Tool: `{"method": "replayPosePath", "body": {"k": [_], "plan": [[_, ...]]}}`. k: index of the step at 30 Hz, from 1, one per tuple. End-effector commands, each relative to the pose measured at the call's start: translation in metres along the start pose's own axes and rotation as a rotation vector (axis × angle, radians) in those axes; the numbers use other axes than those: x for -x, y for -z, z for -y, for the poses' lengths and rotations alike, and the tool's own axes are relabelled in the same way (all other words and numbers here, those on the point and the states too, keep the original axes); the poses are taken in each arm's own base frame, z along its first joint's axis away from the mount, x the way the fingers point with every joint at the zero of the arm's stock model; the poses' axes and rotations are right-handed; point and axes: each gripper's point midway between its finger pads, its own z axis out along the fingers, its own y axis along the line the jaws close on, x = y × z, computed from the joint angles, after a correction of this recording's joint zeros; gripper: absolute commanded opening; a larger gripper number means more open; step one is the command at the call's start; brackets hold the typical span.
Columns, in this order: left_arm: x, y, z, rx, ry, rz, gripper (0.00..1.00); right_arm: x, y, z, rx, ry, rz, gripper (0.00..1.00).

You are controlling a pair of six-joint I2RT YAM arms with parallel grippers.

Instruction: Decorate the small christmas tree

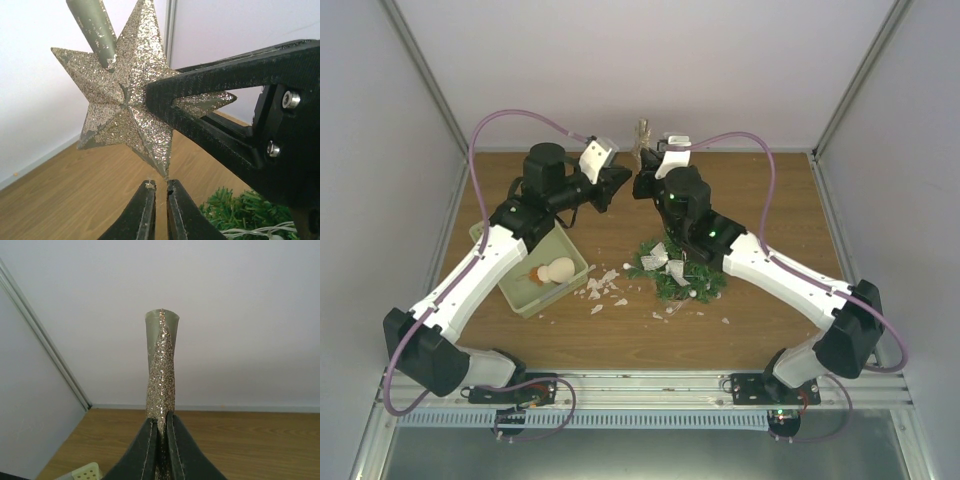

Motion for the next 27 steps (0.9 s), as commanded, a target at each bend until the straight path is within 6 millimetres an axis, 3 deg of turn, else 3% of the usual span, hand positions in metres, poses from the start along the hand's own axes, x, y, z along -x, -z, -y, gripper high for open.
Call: {"method": "replayPosePath", "body": {"k": [1,3,6,10,15,22,27], "plan": [[0.030,0.009,0.005,0.004,-0.085,0.069,0.20,0.014,0.003,0.000,0.004,0.020,0.030,0.04],[0.039,0.013,0.006,0.010,-0.166,0.068,0.37,0.021,0.006,-0.009,0.057,0.070,0.012,0.05],[0.052,0.025,0.013,-0.005,-0.340,0.068,0.47,0.032,0.013,-0.024,0.155,0.186,-0.052,0.05],[0.055,0.042,0.024,-0.073,-0.500,0.044,0.55,0.045,0.036,-0.032,0.281,0.328,-0.137,0.02],[0.039,0.054,0.013,-0.110,-0.551,0.014,0.62,0.069,0.074,-0.023,0.429,0.394,-0.155,0.02],[0.027,0.084,-0.007,-0.271,-0.502,0.060,0.71,0.058,0.110,-0.018,0.578,0.487,-0.280,0.01],[0.028,0.091,-0.003,-0.427,-0.459,0.067,0.71,0.038,0.130,-0.025,0.696,0.482,-0.374,0.00]]}}
